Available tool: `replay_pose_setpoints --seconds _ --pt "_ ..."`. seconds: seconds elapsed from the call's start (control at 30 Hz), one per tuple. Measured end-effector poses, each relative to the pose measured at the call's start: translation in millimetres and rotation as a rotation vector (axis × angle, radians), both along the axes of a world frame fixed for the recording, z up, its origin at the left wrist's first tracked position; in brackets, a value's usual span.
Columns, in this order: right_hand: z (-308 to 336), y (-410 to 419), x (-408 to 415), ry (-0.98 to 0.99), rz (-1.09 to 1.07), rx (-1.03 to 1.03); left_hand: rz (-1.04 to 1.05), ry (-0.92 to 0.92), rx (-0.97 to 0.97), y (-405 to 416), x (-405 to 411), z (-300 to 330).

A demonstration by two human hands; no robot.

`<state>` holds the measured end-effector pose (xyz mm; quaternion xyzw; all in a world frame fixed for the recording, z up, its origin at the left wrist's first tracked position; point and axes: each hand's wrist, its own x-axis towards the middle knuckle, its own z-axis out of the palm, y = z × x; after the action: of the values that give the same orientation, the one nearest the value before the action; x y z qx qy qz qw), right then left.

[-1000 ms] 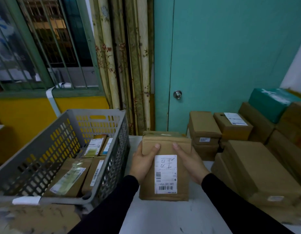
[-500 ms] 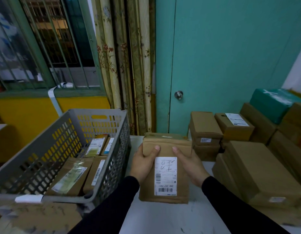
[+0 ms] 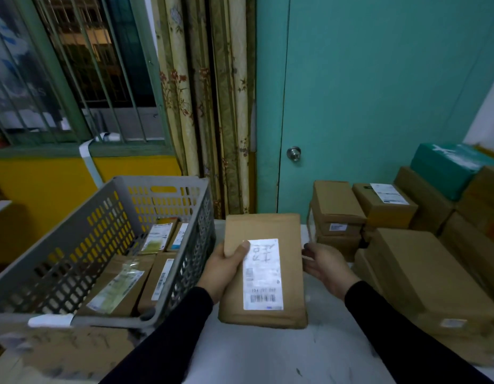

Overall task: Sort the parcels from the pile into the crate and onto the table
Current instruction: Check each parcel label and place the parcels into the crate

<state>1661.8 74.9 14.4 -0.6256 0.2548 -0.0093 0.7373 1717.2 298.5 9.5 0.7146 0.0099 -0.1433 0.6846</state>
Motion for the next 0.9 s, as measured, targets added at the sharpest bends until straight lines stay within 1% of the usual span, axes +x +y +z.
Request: replay_pose_setpoints --seconds 0.03,0.1,0.17,0.2,0.23,0.33,0.4,0.47,0.53,0.57,0.6,0.67,0.7,0.77,0.83,0.9 --pt "-2 -3 -2 -0.013 0.051 -0.093 0.01 0.026 -0.04 2 2 -2" --pt "-5 -3 -3 -0.038 0.083 -0.247 0.016 0.065 -0.083 3 2 -2" --pt "-7 -2 -9 -0.034 0.089 -0.326 0.018 0.093 -0.098 3 2 -4" --pt "-8 -4 -12 -0.023 0.097 -0.301 0.019 0.101 -0.102 2 2 -4" --pt "-9 -6 -14 0.008 0.113 -0.233 0.016 0.1 -0.106 2 1 -3" --pt "-5 -11 -20 0.153 0.226 -0.101 0.02 0.08 -0.094 1 -2 3" --pt "-3 -12 -22 0.145 0.258 -0.068 0.073 0.012 0.012 0 -2 -1" --pt "-3 -15 -23 0.113 0.197 -0.027 0.116 -0.114 0.16 0 -1 -7" --pt "-3 -16 -23 0.088 0.159 0.066 0.081 -0.168 0.281 -2 1 -11" --pt "-1 -15 -24 0.082 0.146 0.101 0.022 -0.146 0.301 -5 1 -12" --pt "0 -14 -24 0.089 0.131 0.123 -0.042 -0.096 0.291 -8 1 -14" --pt "-4 -14 -23 0.102 0.111 0.142 -0.134 0.034 0.199 -15 6 -24" --pt "-7 -15 -22 0.102 0.1 0.151 -0.166 0.081 0.14 -18 8 -27" --pt "-11 -15 -19 0.109 0.084 0.168 -0.215 0.19 -0.006 -22 -3 -11" --pt "-11 -13 -19 0.096 0.069 0.159 -0.267 0.215 -0.13 -27 -16 11" --pt "-11 -11 -18 0.072 0.073 0.157 -0.287 0.164 -0.145 -31 -18 15"
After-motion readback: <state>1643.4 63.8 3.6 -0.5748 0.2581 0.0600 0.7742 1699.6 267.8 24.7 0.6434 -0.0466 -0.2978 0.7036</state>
